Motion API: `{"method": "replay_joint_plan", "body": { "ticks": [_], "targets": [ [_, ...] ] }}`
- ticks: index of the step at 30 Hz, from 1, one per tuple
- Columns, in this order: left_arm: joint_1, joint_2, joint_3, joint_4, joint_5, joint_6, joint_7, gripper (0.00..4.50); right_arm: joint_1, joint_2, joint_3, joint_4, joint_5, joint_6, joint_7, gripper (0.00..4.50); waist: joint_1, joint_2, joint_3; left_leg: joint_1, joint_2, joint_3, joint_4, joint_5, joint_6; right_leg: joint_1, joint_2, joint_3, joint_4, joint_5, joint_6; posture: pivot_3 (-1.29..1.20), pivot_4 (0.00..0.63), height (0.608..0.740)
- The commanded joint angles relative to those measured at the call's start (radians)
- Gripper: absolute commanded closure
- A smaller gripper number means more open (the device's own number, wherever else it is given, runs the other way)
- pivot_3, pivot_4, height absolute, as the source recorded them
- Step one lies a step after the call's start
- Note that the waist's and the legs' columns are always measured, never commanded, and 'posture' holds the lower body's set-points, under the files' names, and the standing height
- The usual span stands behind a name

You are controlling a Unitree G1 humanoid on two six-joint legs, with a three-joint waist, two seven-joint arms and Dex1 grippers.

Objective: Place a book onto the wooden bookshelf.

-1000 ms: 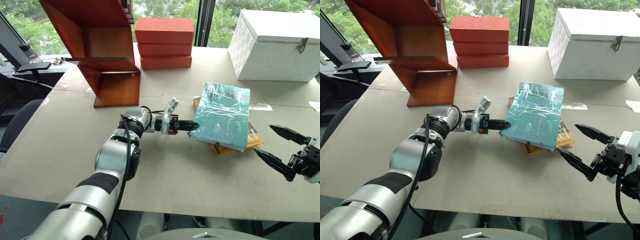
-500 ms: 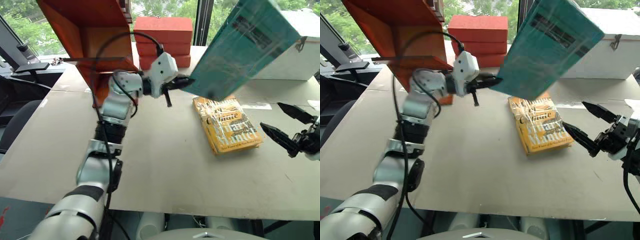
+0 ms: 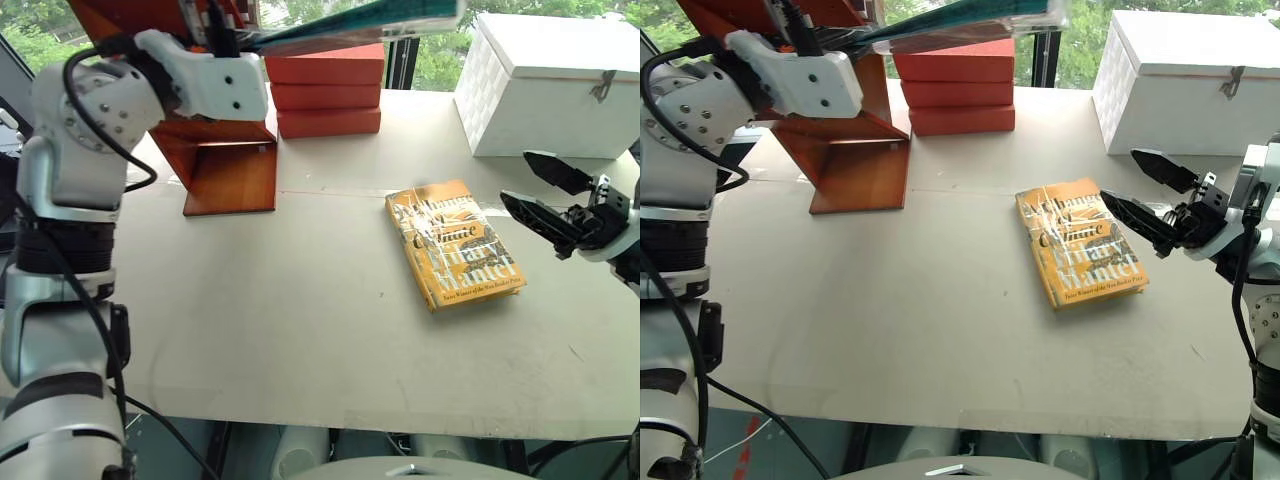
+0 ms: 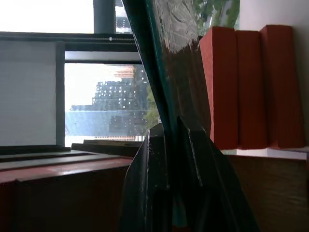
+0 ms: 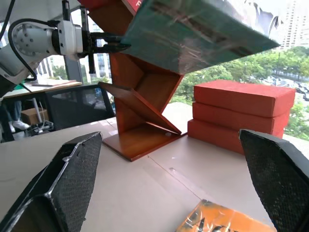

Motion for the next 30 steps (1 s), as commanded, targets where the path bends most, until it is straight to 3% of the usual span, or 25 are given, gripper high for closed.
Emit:
{"method": "replay_joint_plan", "body": {
  "ticks": [1, 11, 28, 30],
  "targets": [
    [0.060, 0.077, 0.084, -0.062, 0.008, 0.053, 0.018, 4.45, -0.039, 0.010, -0.006, 0.026, 0.022, 0.016, 0.000, 0.00, 0.004, 0.000, 0.000, 0.000, 0.001, 0.000, 0.000, 0.000, 0.000, 0.000, 0.000, 0.000, 0.000, 0.000, 0.000, 0.00, 0.150, 0.740],
    [0.248, 0.210, 0.156, -0.045, 0.013, 0.064, 0.077, 4.45, -0.114, 0.035, 0.020, 0.080, -0.011, 0.028, -0.016, 0.00, 0.003, -0.001, 0.001, -0.001, 0.002, 0.001, 0.000, 0.000, 0.000, 0.000, 0.000, -0.002, 0.000, 0.000, 0.000, 0.00, 0.150, 0.740],
    [0.293, 0.329, 0.151, 0.079, -0.007, 0.045, 0.091, 4.45, -0.083, 0.052, -0.004, 0.085, -0.052, -0.009, -0.017, 0.00, -0.006, -0.001, 0.002, -0.001, 0.002, 0.002, 0.000, 0.000, 0.000, -0.001, 0.000, -0.001, 0.000, 0.000, 0.000, 0.00, 0.150, 0.740],
    [0.306, 0.338, 0.156, 0.079, -0.017, 0.053, 0.090, 3.69, -0.087, 0.053, -0.002, 0.091, -0.058, -0.014, -0.015, 0.00, -0.009, -0.001, 0.002, -0.001, 0.002, 0.003, 0.000, 0.000, 0.000, -0.001, 0.000, -0.001, 0.001, 0.000, 0.000, 0.00, 0.150, 0.740]
  ]
}}
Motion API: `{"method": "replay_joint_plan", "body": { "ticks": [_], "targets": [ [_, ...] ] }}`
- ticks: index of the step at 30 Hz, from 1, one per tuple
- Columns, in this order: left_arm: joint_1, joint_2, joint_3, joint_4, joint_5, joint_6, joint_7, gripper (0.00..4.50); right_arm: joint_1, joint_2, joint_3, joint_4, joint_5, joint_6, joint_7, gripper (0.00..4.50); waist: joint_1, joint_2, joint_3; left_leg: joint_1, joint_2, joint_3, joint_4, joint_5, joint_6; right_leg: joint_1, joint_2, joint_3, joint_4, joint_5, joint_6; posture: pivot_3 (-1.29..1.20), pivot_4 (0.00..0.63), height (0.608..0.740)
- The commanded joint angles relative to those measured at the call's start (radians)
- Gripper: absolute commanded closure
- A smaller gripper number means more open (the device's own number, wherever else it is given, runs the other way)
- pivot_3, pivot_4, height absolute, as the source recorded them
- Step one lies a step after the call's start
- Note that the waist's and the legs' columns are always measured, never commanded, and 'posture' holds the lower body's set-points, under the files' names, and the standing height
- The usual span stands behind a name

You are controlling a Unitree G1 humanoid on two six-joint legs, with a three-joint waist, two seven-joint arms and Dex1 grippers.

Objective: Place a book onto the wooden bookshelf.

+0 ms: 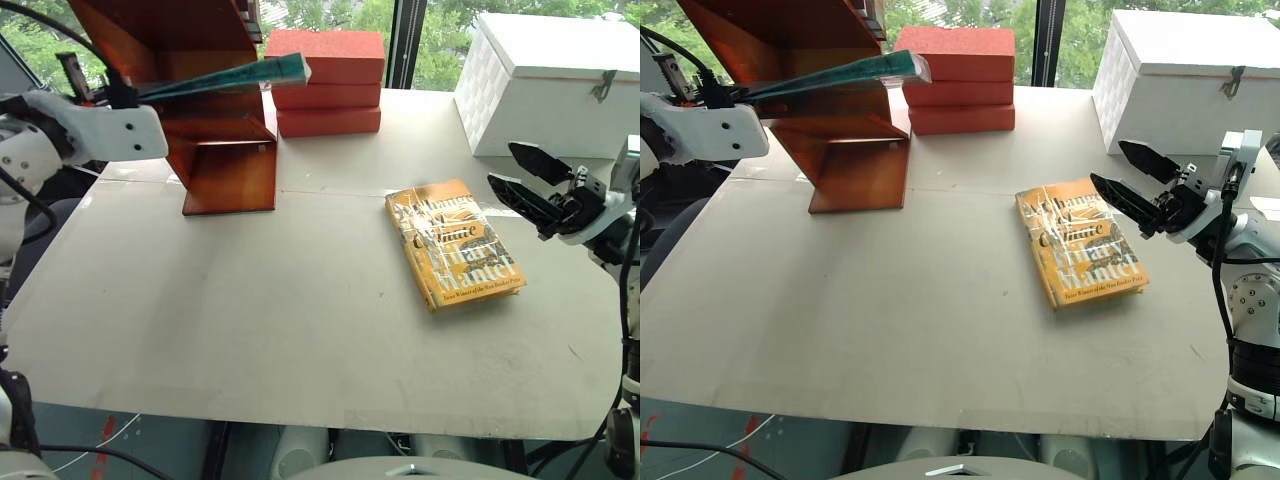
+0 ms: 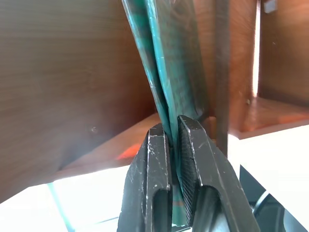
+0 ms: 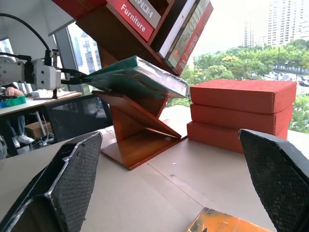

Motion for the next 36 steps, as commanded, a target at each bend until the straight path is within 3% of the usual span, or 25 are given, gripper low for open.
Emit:
{"method": "replay_joint_plan", "body": {
  "ticks": [1, 8, 9, 16, 22, 25, 30, 36],
  "targets": [
    [0.008, 0.043, 0.065, 0.009, -0.018, 0.023, 0.012, 3.40, -0.014, -0.002, -0.029, -0.008, -0.003, -0.025, 0.004, 0.00, -0.004, 0.000, 0.000, 0.000, 0.000, 0.000, 0.000, 0.000, 0.000, 0.000, 0.000, 0.000, 0.000, 0.000, 0.000, 0.00, 0.150, 0.740],
    [0.073, 0.049, 0.111, -0.021, -0.034, 0.062, 0.018, 0.23, -0.025, 0.000, -0.023, 0.013, -0.016, -0.033, 0.017, 0.00, -0.005, 0.000, 0.000, 0.000, 0.000, 0.000, 0.000, 0.000, 0.000, 0.000, 0.000, 0.000, 0.000, 0.000, 0.000, 0.00, 0.150, 0.740],
    [0.080, 0.049, 0.120, -0.027, -0.035, 0.070, 0.021, 0.09, -0.026, -0.001, -0.022, 0.016, -0.017, -0.034, 0.019, 0.00, -0.005, 0.000, 0.000, 0.000, 0.000, 0.000, 0.000, 0.000, 0.000, 0.000, 0.000, 0.000, 0.000, 0.000, 0.000, 0.00, 0.150, 0.740],
    [0.196, -0.051, 0.289, -0.163, -0.175, 0.146, 0.022, 0.09, -0.025, -0.005, -0.020, 0.031, -0.027, -0.039, 0.034, 0.00, -0.005, 0.000, 0.000, 0.000, 0.001, 0.000, 0.000, 0.000, 0.000, 0.000, 0.000, 0.000, 0.000, 0.000, 0.000, 0.00, 0.150, 0.740],
    [0.339, -0.281, 0.392, -0.407, -0.576, 0.309, -0.107, 0.09, 0.037, -0.027, -0.030, 0.057, -0.072, -0.064, 0.076, 0.00, -0.002, 0.000, 0.000, 0.000, 0.001, 0.000, 0.001, 0.000, 0.000, 0.000, -0.001, 0.000, 0.001, 0.000, 0.000, 0.00, 0.150, 0.740],
    [0.498, -0.420, 0.351, -0.564, -0.765, 0.476, -0.131, 0.09, 0.132, -0.047, -0.029, 0.086, -0.152, -0.139, 0.126, 0.00, -0.002, 0.001, -0.001, 0.000, 0.001, 0.000, 0.000, 0.000, 0.000, 0.000, -0.002, 0.001, 0.000, 0.000, 0.000, 0.00, 0.150, 0.740],
    [0.627, -0.624, 0.191, -0.672, -0.862, 0.592, -0.067, 0.09, 0.276, -0.039, -0.070, 0.117, -0.195, -0.201, 0.132, 0.00, 0.008, 0.002, -0.002, 0.002, 0.001, 0.000, 0.001, 0.000, 0.000, 0.001, -0.001, 0.002, 0.002, 0.000, 0.000, 0.00, 0.150, 0.740],
    [0.718, -0.725, -0.026, -0.608, -0.758, 0.594, -0.030, 0.09, 0.486, -0.034, -0.067, 0.178, -0.332, -0.370, 0.167, 0.00, 0.011, 0.003, -0.003, 0.005, 0.001, -0.001, 0.001, 0.000, 0.000, 0.004, -0.001, 0.003, 0.002, 0.000, -0.001, 0.00, 0.150, 0.740]
  ]
}}
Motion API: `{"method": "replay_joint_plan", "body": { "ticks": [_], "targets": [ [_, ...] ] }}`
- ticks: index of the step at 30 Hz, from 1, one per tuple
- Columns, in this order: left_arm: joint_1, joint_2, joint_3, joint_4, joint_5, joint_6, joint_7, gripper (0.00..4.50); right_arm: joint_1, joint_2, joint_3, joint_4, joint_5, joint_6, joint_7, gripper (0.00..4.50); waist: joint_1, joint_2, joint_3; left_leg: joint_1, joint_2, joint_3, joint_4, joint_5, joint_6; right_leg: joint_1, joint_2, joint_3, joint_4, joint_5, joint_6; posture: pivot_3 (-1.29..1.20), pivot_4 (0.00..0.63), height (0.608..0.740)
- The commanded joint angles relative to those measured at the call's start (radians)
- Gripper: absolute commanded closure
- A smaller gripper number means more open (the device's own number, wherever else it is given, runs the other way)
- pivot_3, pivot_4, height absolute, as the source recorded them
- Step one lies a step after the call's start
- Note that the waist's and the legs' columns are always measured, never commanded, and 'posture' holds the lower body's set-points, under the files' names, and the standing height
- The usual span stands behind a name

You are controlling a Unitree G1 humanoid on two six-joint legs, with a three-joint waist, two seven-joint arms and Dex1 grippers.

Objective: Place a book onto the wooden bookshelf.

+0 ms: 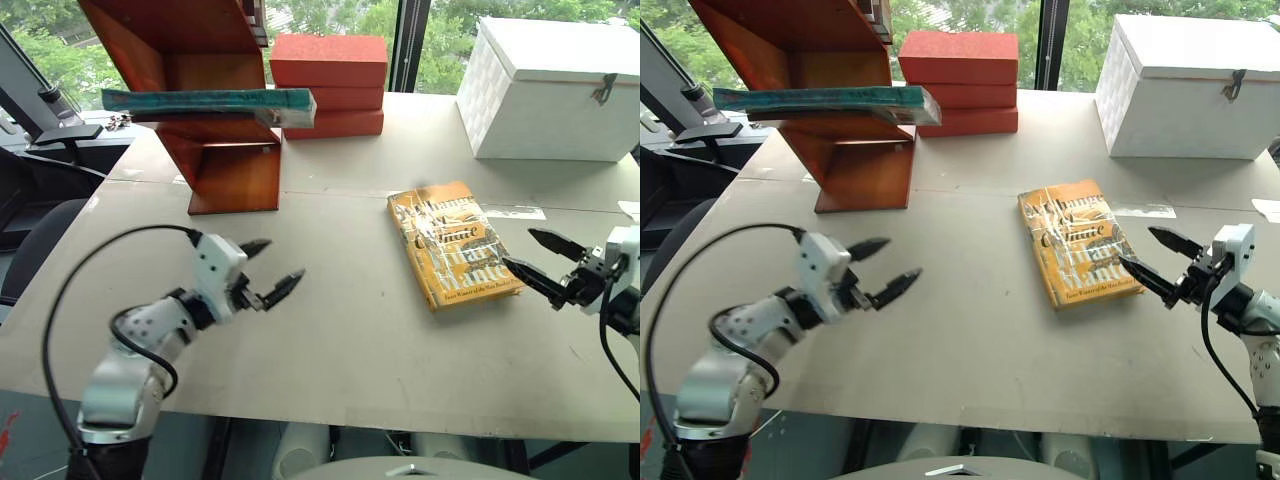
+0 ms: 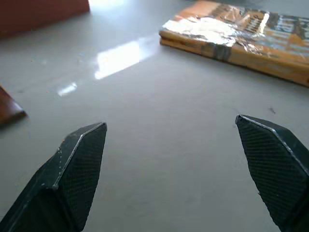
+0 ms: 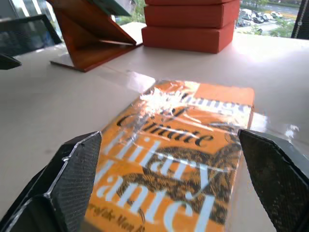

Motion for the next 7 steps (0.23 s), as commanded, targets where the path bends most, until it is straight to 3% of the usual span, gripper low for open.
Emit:
{"method": "replay_joint_plan", "body": {
  "ticks": [1, 7],
  "targets": [
    [0.019, -0.017, -0.067, 0.018, 0.069, -0.041, 0.032, 0.09, 0.077, 0.003, -0.028, 0.031, -0.059, -0.106, 0.022, 0.00, 0.000, 0.001, 0.000, 0.000, 0.000, 0.000, 0.000, 0.000, 0.000, 0.000, 0.000, 0.000, 0.000, 0.000, 0.000, 0.00, 0.150, 0.740],
    [0.045, -0.019, -0.104, 0.068, 0.093, -0.086, 0.011, 0.09, 0.124, 0.008, 0.007, 0.097, -0.158, -0.207, -0.003, 0.00, -0.009, 0.002, -0.001, 0.002, 0.000, 0.002, 0.000, 0.000, 0.001, 0.000, 0.001, 0.002, 0.000, 0.000, 0.000, 0.00, 0.150, 0.740]
  ]
}}
